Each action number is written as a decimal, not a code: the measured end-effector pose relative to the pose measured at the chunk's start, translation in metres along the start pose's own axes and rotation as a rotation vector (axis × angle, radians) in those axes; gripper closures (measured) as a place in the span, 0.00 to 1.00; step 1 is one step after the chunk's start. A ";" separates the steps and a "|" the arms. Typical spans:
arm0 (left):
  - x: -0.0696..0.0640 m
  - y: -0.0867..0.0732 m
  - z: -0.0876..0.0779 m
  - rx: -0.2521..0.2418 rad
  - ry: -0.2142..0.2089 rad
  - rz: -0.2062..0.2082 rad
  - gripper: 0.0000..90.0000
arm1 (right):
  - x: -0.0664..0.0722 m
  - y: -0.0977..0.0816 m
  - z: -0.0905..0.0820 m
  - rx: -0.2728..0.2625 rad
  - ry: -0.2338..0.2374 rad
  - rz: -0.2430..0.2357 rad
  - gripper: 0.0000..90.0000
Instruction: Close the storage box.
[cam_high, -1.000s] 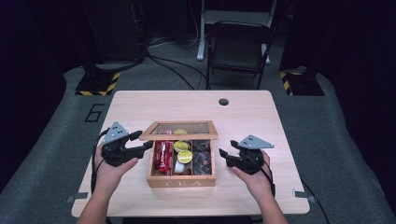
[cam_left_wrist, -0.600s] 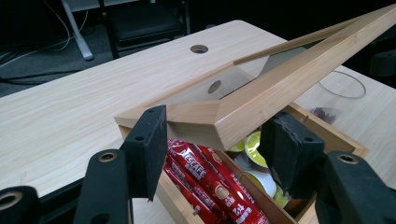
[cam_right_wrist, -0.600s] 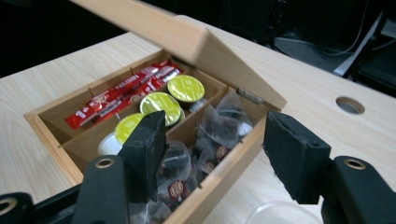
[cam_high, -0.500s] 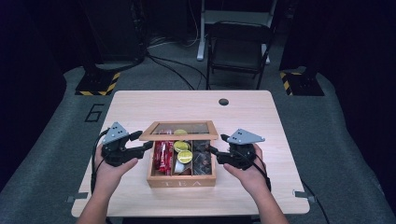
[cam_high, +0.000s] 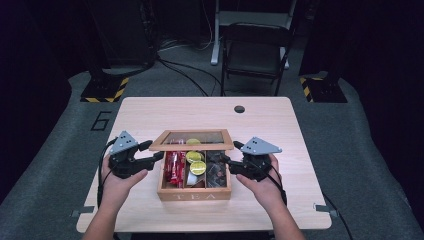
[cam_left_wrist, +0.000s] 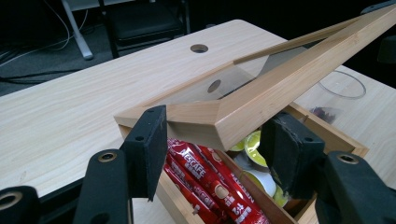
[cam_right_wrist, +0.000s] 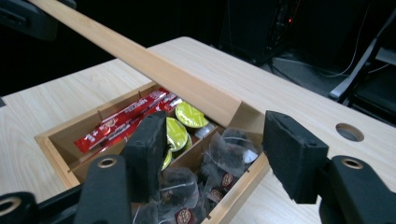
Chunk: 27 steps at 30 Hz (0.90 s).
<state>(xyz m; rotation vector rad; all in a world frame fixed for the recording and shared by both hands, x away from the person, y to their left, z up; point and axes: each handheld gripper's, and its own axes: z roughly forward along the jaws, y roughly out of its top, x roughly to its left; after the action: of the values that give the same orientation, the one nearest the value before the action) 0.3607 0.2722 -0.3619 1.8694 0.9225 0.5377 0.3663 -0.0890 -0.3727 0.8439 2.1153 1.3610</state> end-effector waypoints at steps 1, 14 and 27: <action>0.000 0.000 0.000 0.000 0.000 0.000 0.47 | 0.000 0.000 -0.001 -0.010 0.006 -0.002 0.48; -0.001 -0.002 0.000 0.011 -0.007 0.005 0.47 | 0.000 0.001 0.000 -0.009 -0.009 0.000 0.55; -0.007 0.001 -0.001 0.033 0.028 0.017 0.46 | -0.001 0.004 -0.002 0.016 0.001 0.005 0.55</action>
<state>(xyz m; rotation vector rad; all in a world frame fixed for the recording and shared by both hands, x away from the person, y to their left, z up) 0.3564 0.2666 -0.3603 1.9052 0.9401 0.5628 0.3667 -0.0894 -0.3680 0.8553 2.1292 1.3493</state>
